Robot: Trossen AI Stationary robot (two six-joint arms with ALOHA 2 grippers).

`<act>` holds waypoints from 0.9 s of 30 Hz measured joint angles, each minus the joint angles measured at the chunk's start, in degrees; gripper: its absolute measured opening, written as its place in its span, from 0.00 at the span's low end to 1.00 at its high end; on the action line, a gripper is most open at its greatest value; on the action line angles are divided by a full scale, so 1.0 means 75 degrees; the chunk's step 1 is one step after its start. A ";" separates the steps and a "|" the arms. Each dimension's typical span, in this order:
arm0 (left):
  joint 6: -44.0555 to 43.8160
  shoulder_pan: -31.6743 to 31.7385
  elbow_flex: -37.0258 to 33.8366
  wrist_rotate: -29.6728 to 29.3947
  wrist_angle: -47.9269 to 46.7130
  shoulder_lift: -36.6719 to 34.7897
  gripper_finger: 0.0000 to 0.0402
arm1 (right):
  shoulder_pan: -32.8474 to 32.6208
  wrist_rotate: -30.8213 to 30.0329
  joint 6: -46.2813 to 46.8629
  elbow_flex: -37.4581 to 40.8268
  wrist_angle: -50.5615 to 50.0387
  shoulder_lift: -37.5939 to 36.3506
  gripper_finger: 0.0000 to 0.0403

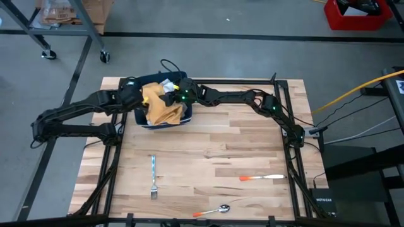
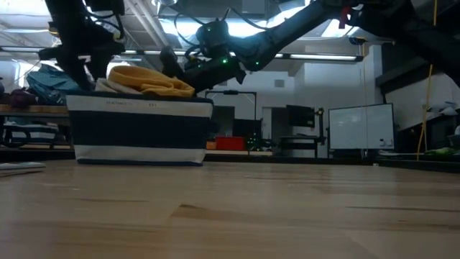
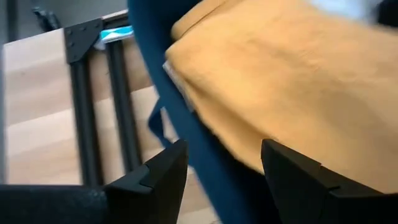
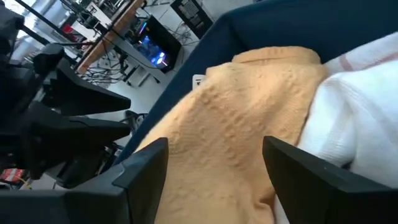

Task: Fold towel
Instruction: Put the stacked towels into the blue laundry organizer

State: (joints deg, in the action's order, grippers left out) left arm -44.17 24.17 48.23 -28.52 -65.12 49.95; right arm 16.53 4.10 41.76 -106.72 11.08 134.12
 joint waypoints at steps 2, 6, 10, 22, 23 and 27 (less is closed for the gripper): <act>-0.0007 -0.0081 0.0057 0.0029 0.0266 -0.0072 0.48 | 0.0000 0.0000 0.0000 0.0000 0.0037 -0.0002 0.66; -0.0001 -0.0262 0.0220 0.0198 0.1262 -0.0225 0.48 | 0.0006 -0.0005 -0.0003 0.0003 0.0301 -0.0002 0.66; 0.0155 -0.0413 0.0274 0.0900 0.2525 -0.0291 0.48 | 0.0069 -0.0038 -0.0012 -0.0159 0.0376 -0.0005 0.66; 0.0569 -0.1286 0.0254 0.1917 0.2182 0.0113 0.48 | 0.0149 0.0846 -0.0891 -0.2066 -0.0195 -0.0005 0.66; 0.0601 -0.1349 0.0215 0.1879 0.2133 0.0218 0.48 | 0.0149 0.0930 -0.0998 -0.2274 -0.0326 -0.0005 0.66; 0.0707 -0.1488 -0.0263 0.1514 0.2388 0.0686 0.48 | 0.0149 0.1315 -0.1264 -0.3075 -0.0705 -0.0005 0.66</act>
State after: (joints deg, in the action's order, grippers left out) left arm -38.87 13.01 46.26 -17.17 -47.21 55.10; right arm 17.65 13.96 32.28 -129.78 5.79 134.08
